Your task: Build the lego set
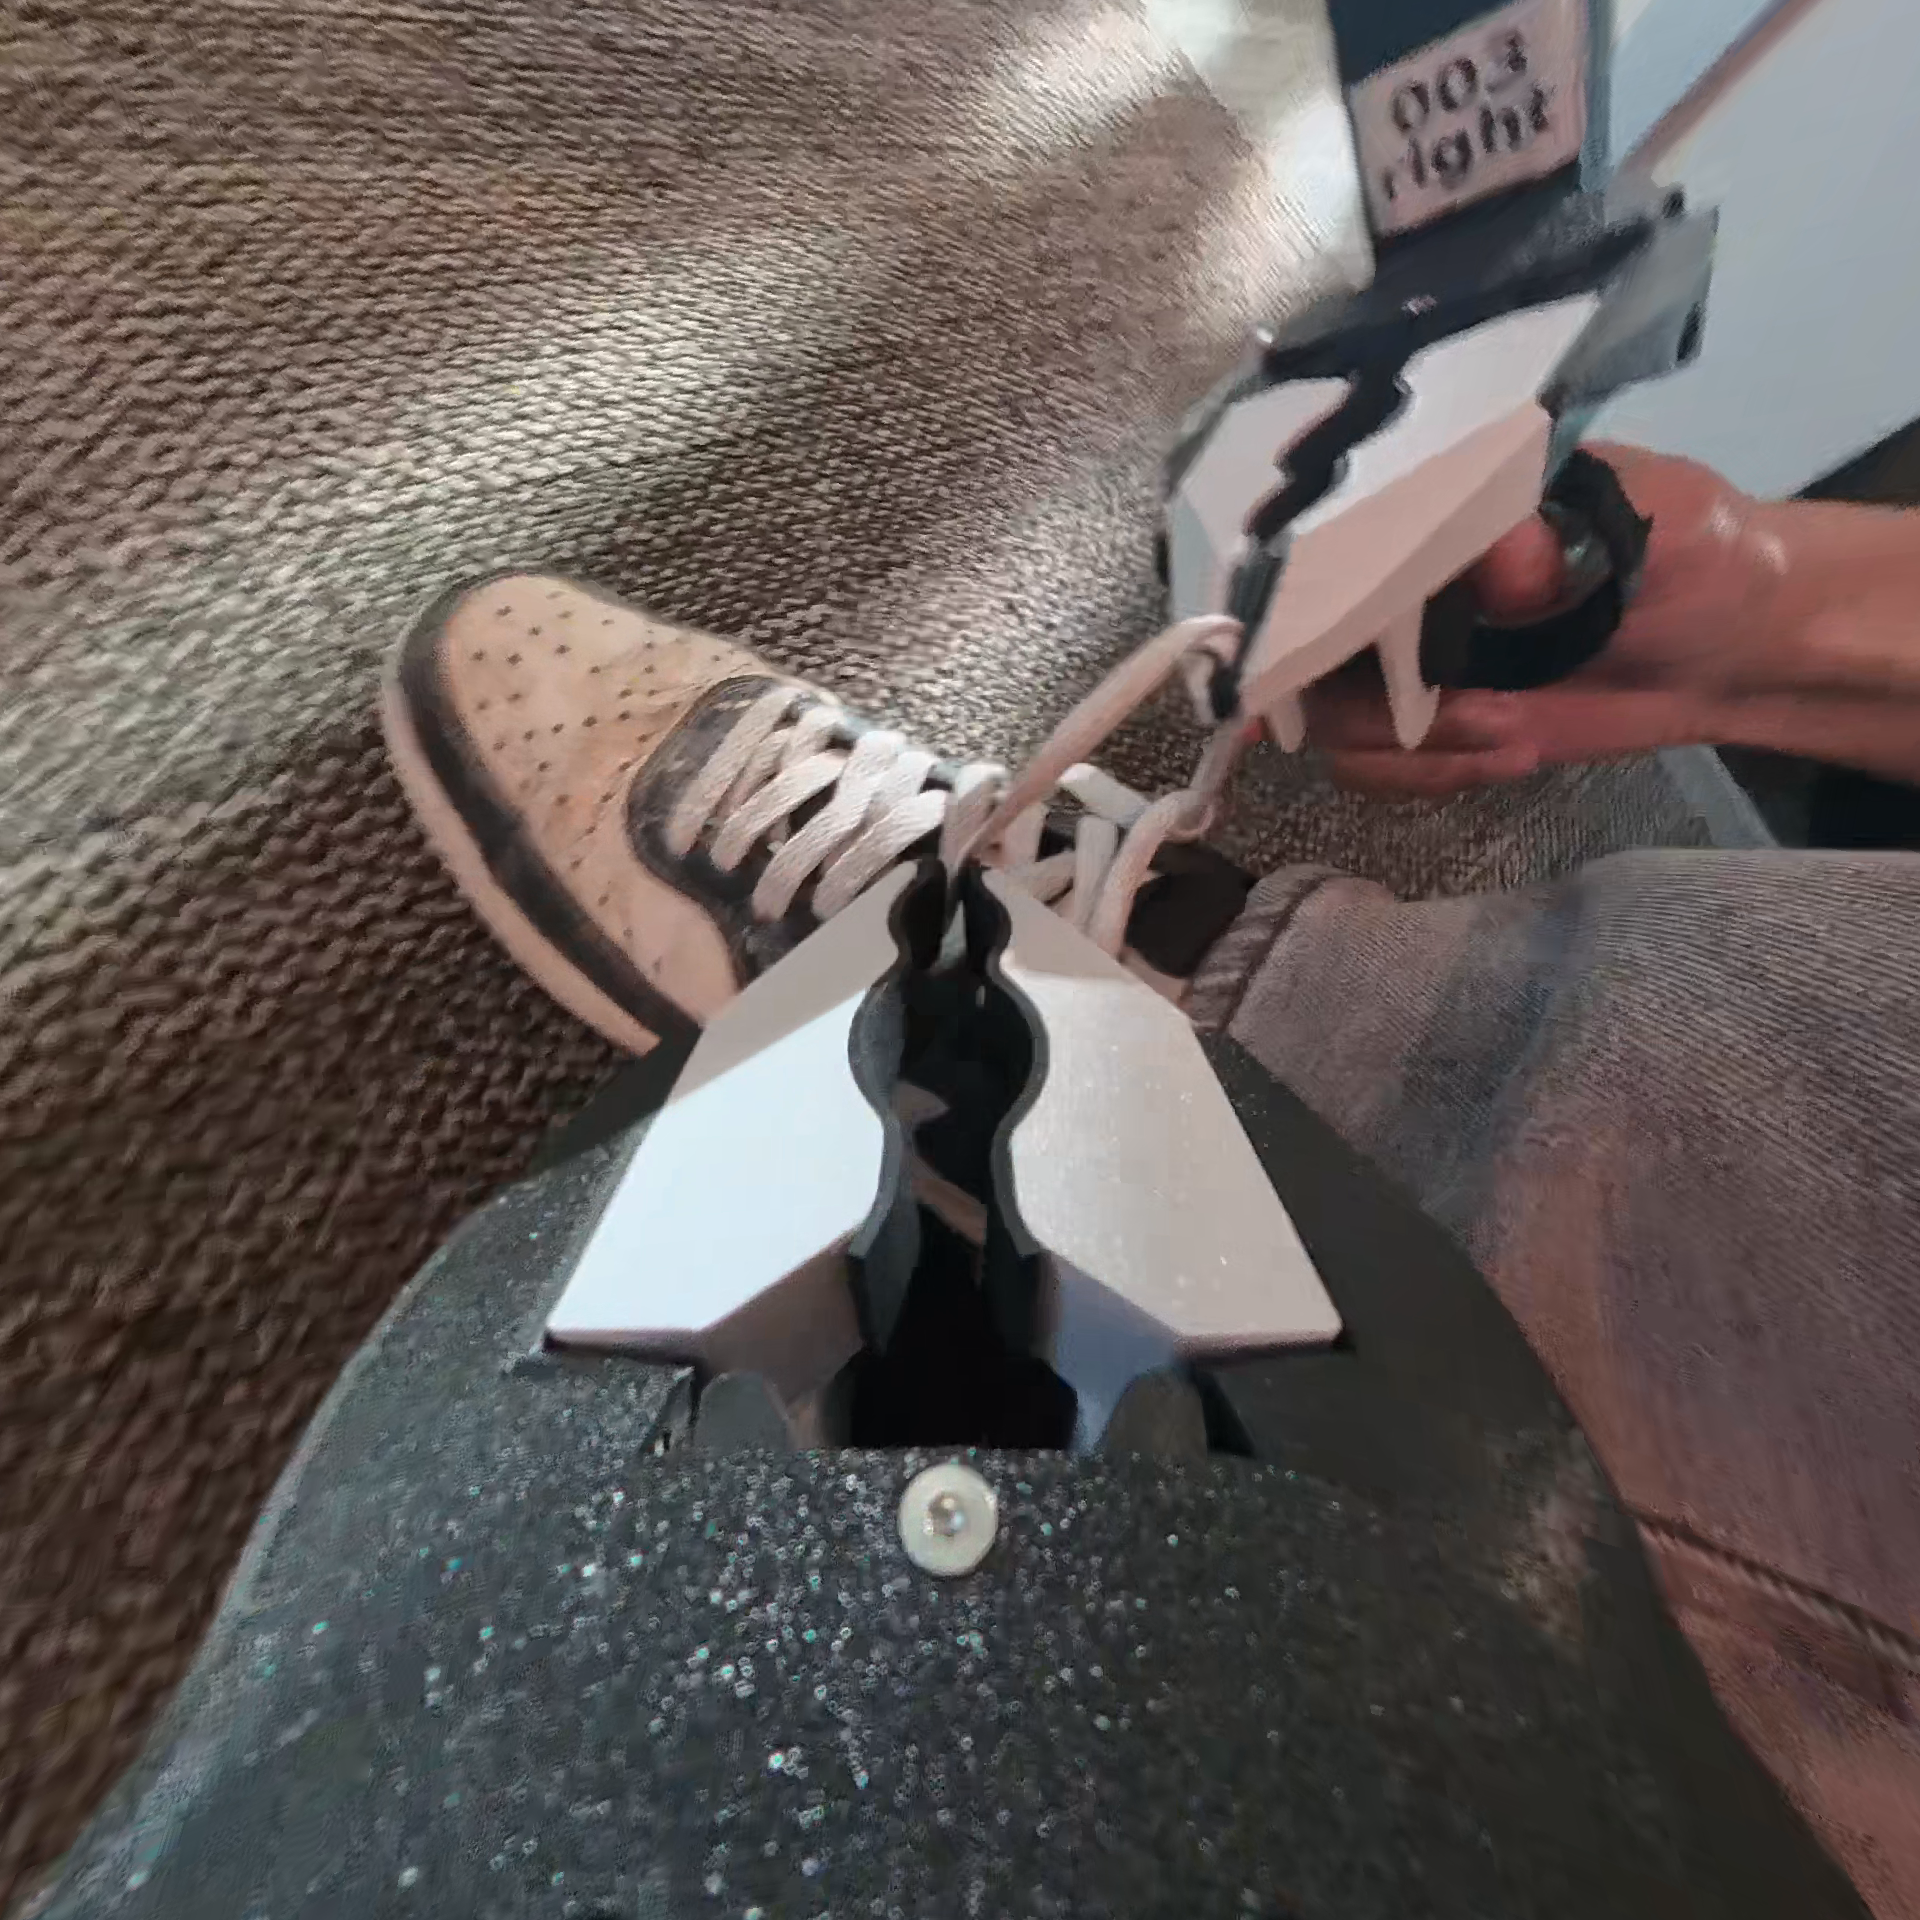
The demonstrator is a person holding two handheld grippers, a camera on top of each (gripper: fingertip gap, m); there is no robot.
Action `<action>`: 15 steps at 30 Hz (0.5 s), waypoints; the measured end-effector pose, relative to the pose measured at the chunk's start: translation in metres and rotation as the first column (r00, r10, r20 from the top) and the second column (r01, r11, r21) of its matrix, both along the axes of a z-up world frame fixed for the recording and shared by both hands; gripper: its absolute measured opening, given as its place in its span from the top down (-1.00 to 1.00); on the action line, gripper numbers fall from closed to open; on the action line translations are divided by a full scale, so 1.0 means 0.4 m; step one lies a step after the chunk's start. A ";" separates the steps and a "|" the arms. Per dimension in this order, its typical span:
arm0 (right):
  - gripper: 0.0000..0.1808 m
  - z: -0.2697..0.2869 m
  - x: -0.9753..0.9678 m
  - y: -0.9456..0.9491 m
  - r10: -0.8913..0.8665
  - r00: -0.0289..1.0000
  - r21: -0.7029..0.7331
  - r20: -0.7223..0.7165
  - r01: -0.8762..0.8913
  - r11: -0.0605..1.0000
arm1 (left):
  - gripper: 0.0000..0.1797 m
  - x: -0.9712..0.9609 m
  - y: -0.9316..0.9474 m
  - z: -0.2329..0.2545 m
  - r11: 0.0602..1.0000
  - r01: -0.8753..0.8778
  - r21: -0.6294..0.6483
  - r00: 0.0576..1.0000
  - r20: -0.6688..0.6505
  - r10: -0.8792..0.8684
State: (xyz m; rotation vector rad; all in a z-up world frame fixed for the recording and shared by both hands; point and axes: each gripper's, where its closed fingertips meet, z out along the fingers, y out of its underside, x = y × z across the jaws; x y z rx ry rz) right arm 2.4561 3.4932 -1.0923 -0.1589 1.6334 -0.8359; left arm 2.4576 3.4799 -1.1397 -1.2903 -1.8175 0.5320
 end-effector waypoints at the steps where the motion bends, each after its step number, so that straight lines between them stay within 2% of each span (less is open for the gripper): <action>1: 1.00 -0.002 0.009 0.000 0.008 1.000 -0.003 -0.022 -0.008 1.000 | 1.00 0.019 -0.020 0.004 0.999 -0.052 0.015 0.999 -0.002 0.052; 5: 1.00 -0.017 0.055 0.008 0.076 0.993 -0.004 -0.094 -0.076 0.997 | 1.00 0.059 -0.066 0.015 0.982 -0.185 0.041 0.981 -0.049 0.187; 7: 0.99 -0.017 0.074 0.015 0.141 0.989 0.044 -0.047 -0.139 0.989 | 1.00 0.041 -0.051 0.043 0.987 -0.157 0.038 0.980 -0.119 0.161; 10: 0.94 0.017 0.079 -0.001 0.165 0.985 0.049 0.053 -0.167 0.985 | 1.00 0.015 -0.050 0.059 0.991 -0.132 -0.024 0.982 -0.138 0.127; 15: 0.99 0.032 0.052 -0.047 0.150 0.988 0.030 -0.034 -0.149 0.988 | 1.00 -0.036 -0.015 0.053 0.997 -0.068 0.021 0.985 -0.160 0.070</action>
